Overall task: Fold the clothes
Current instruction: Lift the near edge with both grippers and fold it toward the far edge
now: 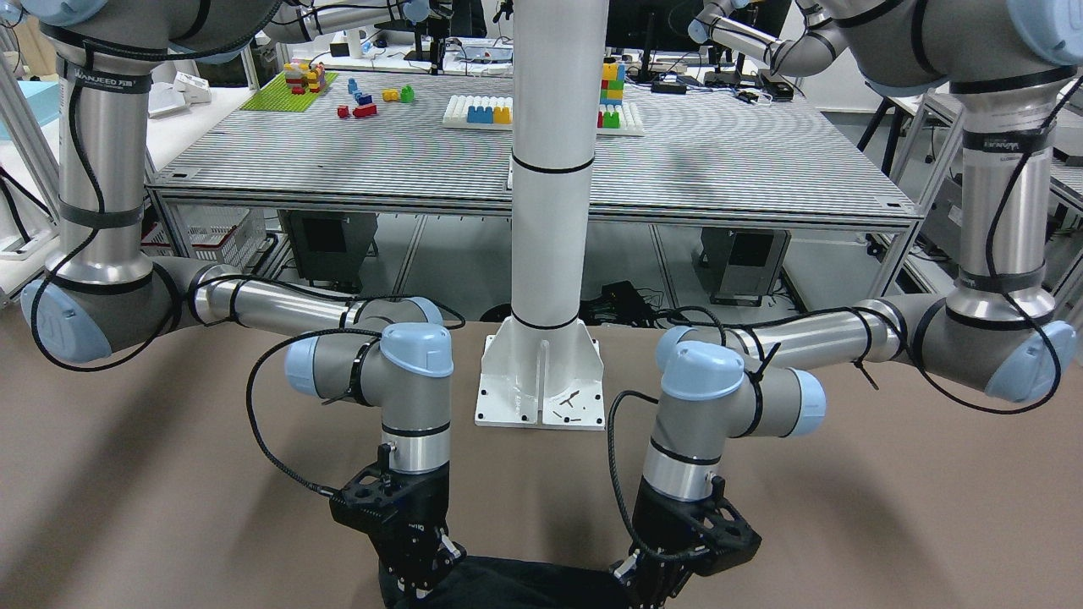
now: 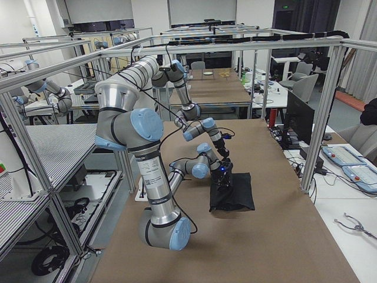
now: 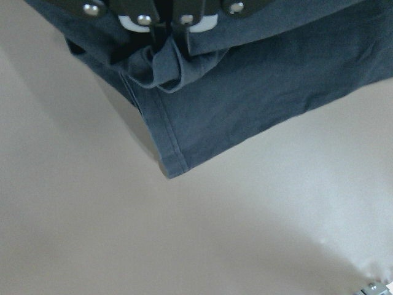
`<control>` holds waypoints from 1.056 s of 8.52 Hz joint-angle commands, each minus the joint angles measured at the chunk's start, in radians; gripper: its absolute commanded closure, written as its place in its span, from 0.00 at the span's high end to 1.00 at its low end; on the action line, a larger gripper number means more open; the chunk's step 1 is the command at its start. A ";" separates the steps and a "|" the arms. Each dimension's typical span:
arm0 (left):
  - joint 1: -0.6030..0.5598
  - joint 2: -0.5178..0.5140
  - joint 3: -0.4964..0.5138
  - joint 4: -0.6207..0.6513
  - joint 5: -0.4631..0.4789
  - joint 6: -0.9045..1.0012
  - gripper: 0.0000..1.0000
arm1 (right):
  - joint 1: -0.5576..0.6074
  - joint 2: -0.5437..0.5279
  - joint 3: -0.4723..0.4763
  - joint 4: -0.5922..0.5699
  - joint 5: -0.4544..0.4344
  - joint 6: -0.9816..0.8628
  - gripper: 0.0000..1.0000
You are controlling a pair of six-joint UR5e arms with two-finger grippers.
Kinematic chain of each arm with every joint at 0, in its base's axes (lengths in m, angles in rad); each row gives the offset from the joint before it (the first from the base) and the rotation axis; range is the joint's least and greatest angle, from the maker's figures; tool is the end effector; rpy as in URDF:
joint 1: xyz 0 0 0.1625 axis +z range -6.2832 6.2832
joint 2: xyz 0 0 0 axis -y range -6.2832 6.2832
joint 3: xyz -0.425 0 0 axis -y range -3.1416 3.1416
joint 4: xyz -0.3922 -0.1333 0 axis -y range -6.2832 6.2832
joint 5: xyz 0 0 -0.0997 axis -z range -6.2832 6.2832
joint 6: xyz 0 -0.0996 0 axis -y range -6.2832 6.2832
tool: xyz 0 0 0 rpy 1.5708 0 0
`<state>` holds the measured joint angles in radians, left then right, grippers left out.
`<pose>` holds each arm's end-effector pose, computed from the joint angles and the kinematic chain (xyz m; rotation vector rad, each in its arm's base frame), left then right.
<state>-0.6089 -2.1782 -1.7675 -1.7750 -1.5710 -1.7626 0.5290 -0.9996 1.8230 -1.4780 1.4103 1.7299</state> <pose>0.4587 -0.4823 0.1978 0.2138 1.0114 -0.7302 -0.4729 -0.4493 0.2131 0.3220 -0.8914 0.7107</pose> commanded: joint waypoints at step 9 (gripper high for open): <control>-0.147 -0.117 0.214 -0.056 -0.169 0.184 0.94 | 0.036 0.099 -0.097 0.087 0.219 -0.063 0.44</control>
<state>-0.7545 -2.3387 -1.5192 -1.8238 -1.7269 -1.5934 0.6311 -0.8957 1.7161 -1.3888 1.6428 1.6216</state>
